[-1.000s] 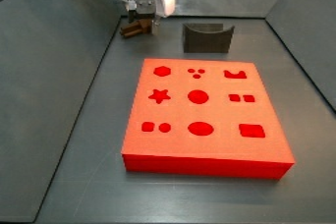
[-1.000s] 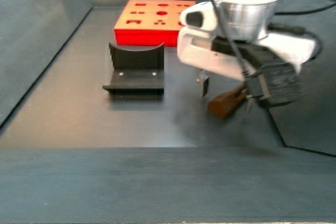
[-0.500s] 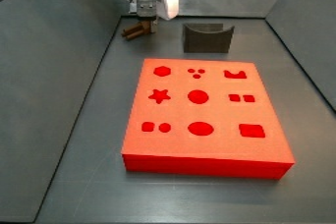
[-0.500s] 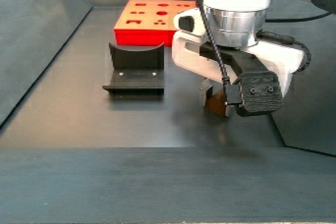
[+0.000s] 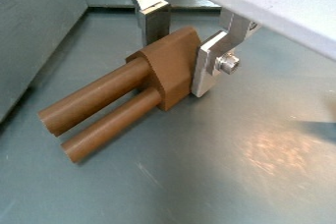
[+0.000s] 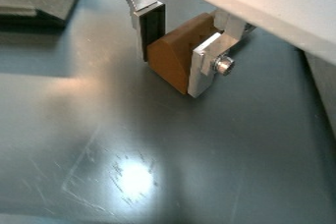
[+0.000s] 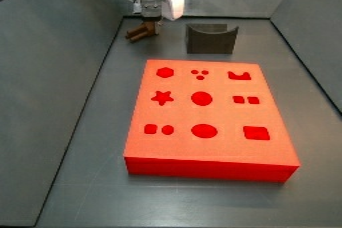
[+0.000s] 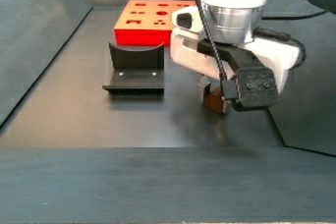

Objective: Pick up the 3 prong object. Move up. Rotate the 3 prong object. Place the 3 prong object on the fixture. Regrasp the 3 prong object. Move to above the board. Insert the 3 prong object.
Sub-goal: Pick up the 3 prong object, then move up.

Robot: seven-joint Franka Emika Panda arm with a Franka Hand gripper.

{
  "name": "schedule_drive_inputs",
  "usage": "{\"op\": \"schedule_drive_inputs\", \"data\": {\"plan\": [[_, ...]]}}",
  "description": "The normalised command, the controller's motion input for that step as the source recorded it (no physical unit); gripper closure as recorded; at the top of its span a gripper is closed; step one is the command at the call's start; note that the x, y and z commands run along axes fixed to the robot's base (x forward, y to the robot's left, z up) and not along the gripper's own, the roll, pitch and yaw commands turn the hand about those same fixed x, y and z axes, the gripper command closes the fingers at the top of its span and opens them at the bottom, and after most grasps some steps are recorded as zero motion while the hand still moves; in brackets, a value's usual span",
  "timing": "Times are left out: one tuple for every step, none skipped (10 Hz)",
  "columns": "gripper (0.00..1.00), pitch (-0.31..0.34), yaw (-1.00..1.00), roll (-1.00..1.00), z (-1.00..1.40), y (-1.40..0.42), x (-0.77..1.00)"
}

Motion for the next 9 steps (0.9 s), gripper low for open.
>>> {"op": "schedule_drive_inputs", "data": {"plan": [[1.0,0.0,0.0,0.0,0.0,0.0,0.0],[1.0,0.0,0.0,0.0,0.0,0.0,0.0],[1.0,0.0,0.0,0.0,0.0,0.0,0.0],[1.0,0.0,0.0,0.0,0.0,0.0,0.0],[1.0,0.0,0.0,0.0,0.0,0.0,0.0],[1.0,0.0,0.0,0.0,0.0,0.0,0.0],[1.0,0.0,0.0,0.0,0.0,0.0,0.0],[1.0,0.0,0.0,0.0,0.83,0.0,0.0],[1.0,0.014,0.01,0.01,0.8,0.04,0.0]]}}
